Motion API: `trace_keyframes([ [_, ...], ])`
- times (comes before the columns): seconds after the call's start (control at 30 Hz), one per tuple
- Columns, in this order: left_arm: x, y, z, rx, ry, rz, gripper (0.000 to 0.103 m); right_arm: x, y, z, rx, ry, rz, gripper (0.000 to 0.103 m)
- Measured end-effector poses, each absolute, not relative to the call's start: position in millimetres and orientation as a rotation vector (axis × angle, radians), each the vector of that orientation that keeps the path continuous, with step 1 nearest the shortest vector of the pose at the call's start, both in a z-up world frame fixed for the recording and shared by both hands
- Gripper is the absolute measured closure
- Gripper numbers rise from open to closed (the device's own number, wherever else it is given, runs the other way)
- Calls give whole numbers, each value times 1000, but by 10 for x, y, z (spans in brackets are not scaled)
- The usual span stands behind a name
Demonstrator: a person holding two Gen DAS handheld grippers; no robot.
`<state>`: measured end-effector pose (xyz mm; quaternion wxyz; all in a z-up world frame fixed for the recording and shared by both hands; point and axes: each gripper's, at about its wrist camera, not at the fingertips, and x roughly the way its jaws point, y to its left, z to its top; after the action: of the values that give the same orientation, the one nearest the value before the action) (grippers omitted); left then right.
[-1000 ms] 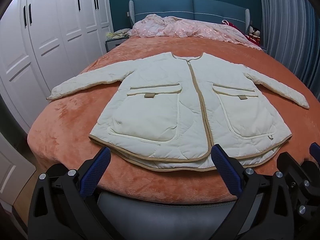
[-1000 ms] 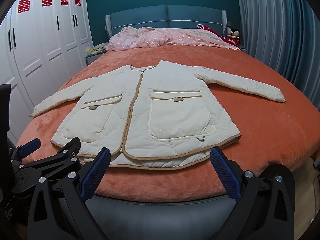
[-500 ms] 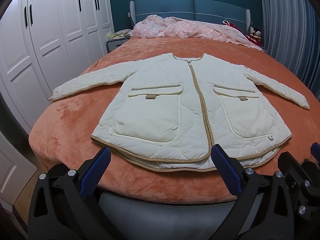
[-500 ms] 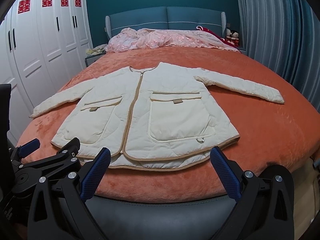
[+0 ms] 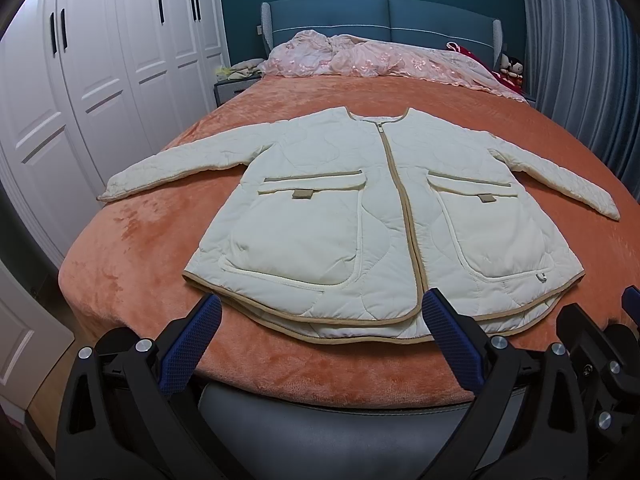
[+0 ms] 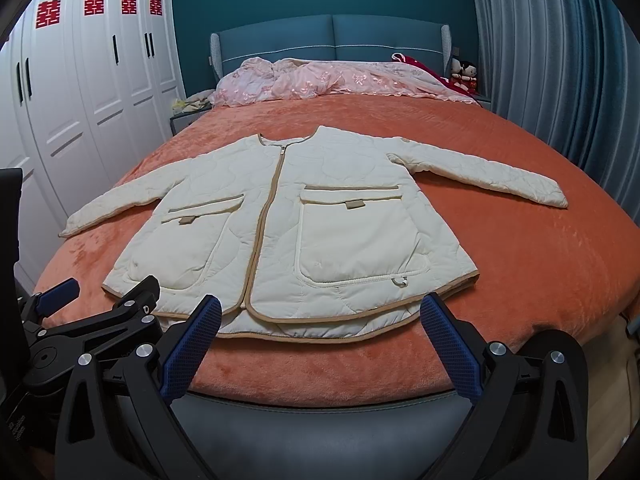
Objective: Fold large clothes
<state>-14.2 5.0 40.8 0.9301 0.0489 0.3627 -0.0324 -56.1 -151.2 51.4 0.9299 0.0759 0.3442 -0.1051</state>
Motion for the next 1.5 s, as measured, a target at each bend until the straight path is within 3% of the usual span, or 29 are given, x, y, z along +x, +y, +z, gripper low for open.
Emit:
trace_keyframes([
  [1.5, -158, 87, 423, 95, 747, -60, 5, -569, -1520, 516, 153, 703, -217, 5],
])
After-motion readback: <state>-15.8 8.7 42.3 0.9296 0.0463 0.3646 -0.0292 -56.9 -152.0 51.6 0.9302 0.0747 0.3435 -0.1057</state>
